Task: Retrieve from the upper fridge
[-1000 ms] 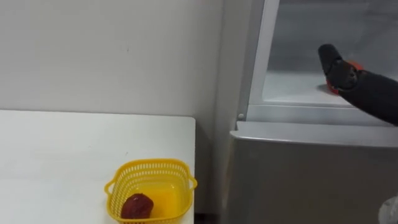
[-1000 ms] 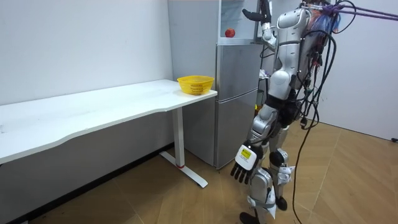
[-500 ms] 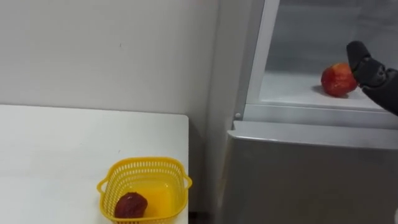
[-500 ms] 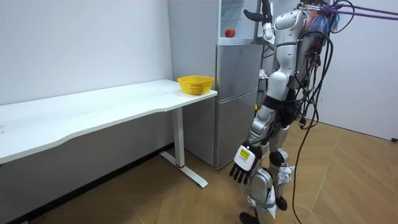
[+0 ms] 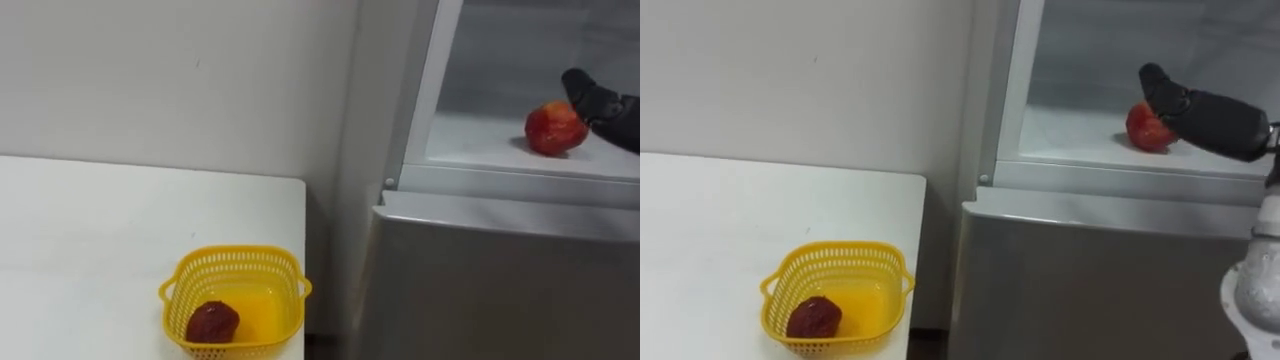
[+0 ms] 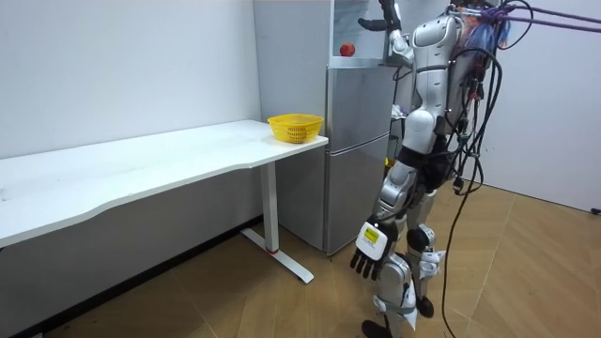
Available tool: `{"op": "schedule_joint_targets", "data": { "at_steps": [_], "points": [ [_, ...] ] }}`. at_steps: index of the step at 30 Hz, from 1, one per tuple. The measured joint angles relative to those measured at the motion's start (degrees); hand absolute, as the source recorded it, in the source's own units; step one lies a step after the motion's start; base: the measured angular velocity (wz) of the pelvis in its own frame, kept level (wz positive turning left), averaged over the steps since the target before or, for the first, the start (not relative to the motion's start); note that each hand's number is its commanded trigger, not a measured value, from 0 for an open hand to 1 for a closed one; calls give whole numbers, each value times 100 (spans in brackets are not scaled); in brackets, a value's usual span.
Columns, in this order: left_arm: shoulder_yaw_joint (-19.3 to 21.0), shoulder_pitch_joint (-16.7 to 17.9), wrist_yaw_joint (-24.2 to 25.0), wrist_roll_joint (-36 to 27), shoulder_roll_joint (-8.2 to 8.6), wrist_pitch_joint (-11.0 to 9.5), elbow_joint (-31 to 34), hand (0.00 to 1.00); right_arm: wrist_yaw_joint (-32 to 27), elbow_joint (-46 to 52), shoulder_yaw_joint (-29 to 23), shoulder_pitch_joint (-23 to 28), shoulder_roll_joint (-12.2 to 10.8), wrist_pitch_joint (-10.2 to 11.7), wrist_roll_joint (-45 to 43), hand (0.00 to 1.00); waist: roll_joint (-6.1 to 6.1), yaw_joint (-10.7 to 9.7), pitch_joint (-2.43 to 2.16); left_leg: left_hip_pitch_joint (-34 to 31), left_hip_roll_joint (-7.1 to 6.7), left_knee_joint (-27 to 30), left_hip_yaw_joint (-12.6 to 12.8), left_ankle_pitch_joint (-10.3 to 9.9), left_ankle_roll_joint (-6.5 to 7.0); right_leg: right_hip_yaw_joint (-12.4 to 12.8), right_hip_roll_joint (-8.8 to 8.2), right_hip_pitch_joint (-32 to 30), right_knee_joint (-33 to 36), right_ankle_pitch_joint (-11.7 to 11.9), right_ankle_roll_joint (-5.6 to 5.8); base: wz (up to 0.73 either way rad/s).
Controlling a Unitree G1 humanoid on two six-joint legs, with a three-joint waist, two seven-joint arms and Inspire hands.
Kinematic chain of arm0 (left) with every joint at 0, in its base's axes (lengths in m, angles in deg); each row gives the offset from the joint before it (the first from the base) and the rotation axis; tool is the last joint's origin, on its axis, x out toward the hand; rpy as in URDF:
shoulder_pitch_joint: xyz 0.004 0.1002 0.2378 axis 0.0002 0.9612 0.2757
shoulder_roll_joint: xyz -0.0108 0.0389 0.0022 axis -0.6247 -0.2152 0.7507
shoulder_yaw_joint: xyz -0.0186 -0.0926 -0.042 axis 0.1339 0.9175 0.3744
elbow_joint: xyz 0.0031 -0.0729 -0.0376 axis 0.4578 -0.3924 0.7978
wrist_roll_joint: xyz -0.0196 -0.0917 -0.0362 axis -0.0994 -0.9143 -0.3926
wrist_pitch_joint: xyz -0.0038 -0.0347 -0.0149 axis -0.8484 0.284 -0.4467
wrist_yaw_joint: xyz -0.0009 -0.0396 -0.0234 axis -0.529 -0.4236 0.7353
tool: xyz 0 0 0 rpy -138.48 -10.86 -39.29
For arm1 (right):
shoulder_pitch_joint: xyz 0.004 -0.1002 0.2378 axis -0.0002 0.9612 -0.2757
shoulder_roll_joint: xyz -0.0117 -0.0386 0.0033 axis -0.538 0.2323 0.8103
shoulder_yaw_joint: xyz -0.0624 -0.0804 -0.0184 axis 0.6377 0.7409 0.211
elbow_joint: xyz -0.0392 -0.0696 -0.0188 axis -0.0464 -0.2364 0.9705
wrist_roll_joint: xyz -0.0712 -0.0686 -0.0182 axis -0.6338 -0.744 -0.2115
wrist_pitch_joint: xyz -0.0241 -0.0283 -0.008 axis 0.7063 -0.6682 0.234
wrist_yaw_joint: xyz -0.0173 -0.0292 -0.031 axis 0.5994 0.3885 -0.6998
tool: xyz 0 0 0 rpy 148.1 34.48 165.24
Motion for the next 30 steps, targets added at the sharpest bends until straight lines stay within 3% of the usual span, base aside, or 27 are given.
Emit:
{"op": "schedule_joint_targets", "data": {
  "at_steps": [3,12,21,30],
  "points": [
    [-3,14,6,-1,-7,80,67,0,86,-429,136,-196,183,-75,13,0,-22,3,-14,-19,11,33,-16,1,-2,-51,0,2,5,0,-1,7],
    [6,50,113,2,-101,119,388,0,431,-1308,228,-394,271,-421,36,0,-131,111,-22,-169,15,117,-56,1,-2,-77,-8,-101,58,-2,2,4],
    [55,82,202,-3,-222,111,393,0,629,-1790,682,-581,608,-425,-8,0,-195,130,-16,-209,13,161,-146,0,-5,-159,-19,-82,100,0,0,4],
    [57,119,305,-3,-296,117,405,0,1112,-2435,881,-732,681,-609,7,0,-216,130,-19,-206,10,165,-155,4,-9,-178,-19,-61,98,0,0,0]
  ]
}}
